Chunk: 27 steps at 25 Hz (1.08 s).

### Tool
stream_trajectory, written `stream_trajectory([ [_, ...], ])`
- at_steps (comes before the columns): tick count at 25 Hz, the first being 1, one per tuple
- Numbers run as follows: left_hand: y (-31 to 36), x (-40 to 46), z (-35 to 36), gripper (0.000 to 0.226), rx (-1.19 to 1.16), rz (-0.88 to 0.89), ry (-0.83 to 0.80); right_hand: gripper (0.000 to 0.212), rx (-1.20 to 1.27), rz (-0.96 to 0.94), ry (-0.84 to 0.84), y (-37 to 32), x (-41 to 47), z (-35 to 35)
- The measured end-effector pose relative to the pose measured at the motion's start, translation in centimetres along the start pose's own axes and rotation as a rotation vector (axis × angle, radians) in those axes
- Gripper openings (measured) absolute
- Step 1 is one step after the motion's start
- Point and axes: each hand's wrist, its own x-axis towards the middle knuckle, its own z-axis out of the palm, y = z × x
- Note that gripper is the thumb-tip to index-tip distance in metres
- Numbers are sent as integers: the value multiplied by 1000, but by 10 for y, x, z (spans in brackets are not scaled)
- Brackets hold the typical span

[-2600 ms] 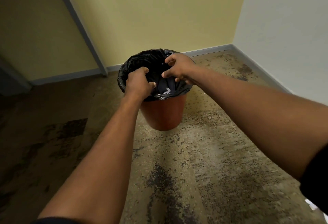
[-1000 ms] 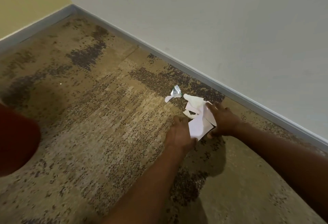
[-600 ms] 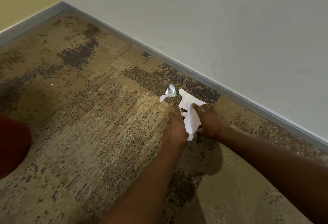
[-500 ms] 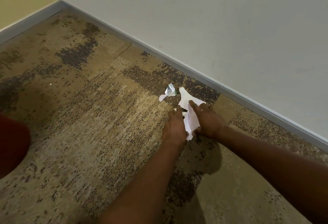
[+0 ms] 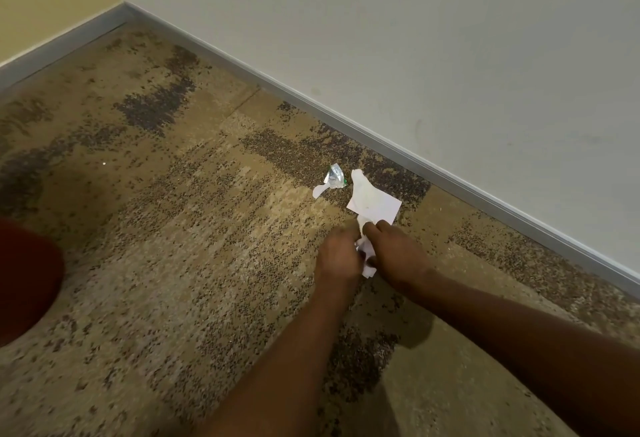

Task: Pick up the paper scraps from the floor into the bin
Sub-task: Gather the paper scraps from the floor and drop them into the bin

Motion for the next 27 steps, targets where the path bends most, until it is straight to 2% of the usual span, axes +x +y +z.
stream_trajectory([
  [2, -2, -2, -4, 8, -12, -8, 10, 42, 26, 0, 28, -5, -3, -2],
  [5, -4, -7, -16, 39, -92, -3, 69, 35, 36, -4, 50, -16, -5, -9],
  [7, -9, -11, -30, 49, -132, 26, 119, 33, 79, -21, 63, -27, -5, -15],
  [9, -18, -12, -43, 41, -165, 14, 153, 32, 154, -49, 74, -41, -1, -25],
  [12, -33, -13, -75, 9, -153, 1, 254, 36, 253, -121, 129, -69, 9, -38],
  [13, -37, -13, -87, 6, -151, -3, 292, 39, 290, -146, 163, -81, 13, -41],
  [20, -82, -34, -189, 15, -193, -1, 604, 48, 463, -405, 342, -192, 35, -65],
  [24, -98, -61, -254, 9, -223, -14, 809, 49, 529, -604, 378, -264, 42, -88],
  [27, -105, -85, -309, 7, -190, -30, 1018, 48, 485, -779, 443, -324, 48, -116],
])
